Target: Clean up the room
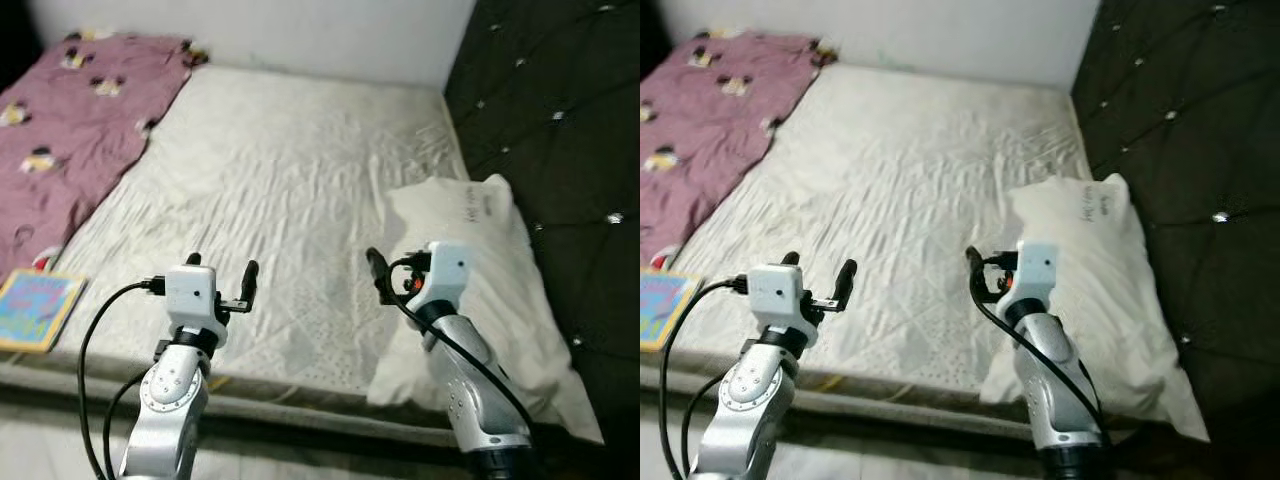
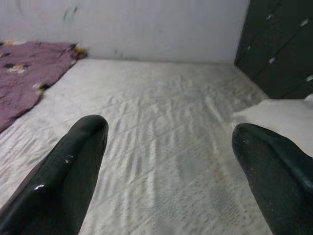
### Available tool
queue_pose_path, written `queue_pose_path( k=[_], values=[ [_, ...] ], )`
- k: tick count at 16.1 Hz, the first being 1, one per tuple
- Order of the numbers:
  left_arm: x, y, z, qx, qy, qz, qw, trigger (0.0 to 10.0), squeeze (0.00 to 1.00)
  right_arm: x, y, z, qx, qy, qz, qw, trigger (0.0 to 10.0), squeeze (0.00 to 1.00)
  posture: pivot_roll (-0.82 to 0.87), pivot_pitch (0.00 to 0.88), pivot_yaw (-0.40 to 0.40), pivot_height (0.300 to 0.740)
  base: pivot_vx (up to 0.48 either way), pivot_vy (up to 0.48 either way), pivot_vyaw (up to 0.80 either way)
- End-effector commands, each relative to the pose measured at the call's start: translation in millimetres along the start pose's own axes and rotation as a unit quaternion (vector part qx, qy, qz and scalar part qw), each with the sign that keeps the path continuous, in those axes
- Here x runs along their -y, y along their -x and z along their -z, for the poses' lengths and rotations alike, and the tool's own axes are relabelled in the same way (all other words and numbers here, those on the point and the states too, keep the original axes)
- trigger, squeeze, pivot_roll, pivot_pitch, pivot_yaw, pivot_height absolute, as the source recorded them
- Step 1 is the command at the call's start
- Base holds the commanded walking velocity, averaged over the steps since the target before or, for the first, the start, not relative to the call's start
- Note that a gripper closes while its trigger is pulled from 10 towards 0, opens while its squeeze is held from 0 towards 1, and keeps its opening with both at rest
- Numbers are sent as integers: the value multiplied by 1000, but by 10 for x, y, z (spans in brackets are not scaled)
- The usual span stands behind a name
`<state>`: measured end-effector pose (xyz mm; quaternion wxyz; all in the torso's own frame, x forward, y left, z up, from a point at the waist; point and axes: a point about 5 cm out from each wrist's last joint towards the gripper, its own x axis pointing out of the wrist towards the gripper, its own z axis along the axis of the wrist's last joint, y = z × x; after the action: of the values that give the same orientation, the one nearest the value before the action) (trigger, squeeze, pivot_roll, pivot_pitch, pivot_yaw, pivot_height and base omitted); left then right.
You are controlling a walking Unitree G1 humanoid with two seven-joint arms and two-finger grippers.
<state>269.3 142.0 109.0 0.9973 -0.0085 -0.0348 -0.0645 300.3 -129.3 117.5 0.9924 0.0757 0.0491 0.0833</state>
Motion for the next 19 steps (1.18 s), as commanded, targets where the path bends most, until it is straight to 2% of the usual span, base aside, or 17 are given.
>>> queue_pose_path(
  k=[1,4,7,9,15,19],
  values=[
    [88,-3,2,-2,7,13,1000,10000,0,113,29,22,-3,3,18,1000,10000,0,-34,104,-31,740,292,0,0],
    [59,-8,65,-20,2,-21,1000,10000,0,116,25,42,-7,6,18,1000,10000,0,-32,107,-33,740,85,0,0],
    [120,18,104,-28,24,-5,999,10000,0,131,34,76,-13,8,21,1000,10000,0,-33,114,-35,740,0,0,0],
    [121,24,102,-28,24,-5,999,10000,0,155,51,101,-15,5,27,1000,10000,0,-29,118,-40,740,0,390,0],
    [147,1,94,-27,28,2,999,10000,0,154,9,110,-18,2,29,999,10000,0,-23,110,-38,740,0,480,-723],
    [164,-9,97,-26,29,1,999,10000,0,141,-14,127,-24,7,20,999,10000,0,-22,103,-44,740,0,480,0]
  ],
)
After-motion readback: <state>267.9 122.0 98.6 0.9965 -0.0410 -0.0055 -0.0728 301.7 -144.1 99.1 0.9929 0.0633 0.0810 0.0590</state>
